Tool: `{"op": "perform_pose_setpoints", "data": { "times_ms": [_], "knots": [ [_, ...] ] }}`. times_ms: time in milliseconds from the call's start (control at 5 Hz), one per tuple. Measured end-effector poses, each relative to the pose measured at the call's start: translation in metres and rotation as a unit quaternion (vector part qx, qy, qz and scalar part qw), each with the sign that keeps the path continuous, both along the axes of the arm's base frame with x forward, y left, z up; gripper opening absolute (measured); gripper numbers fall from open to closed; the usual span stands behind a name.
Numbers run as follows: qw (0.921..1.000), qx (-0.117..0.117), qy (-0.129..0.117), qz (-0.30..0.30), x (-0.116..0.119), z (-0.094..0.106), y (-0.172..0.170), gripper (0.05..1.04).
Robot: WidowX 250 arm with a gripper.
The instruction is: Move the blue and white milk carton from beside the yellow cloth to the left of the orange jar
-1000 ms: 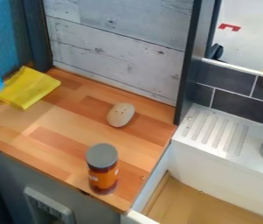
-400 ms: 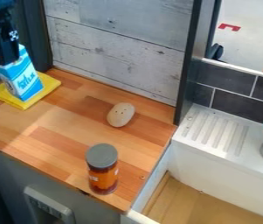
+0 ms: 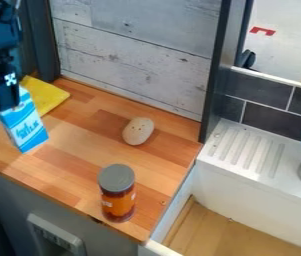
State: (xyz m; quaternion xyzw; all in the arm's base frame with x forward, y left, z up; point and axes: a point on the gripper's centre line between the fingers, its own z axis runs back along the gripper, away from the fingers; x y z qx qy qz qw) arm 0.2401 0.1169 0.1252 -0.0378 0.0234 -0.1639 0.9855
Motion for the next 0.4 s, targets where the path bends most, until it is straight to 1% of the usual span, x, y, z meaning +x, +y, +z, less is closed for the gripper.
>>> {"op": "perform_pose_setpoints", "data": {
  "times_ms": [200, 400],
  "knots": [
    [0.9995, 0.014, 0.012, -0.024, -0.005, -0.028, -0.010, 0.859],
    [0.9993, 0.036, 0.000, -0.010, -0.007, -0.045, -0.011, 0.859]
  ]
}}
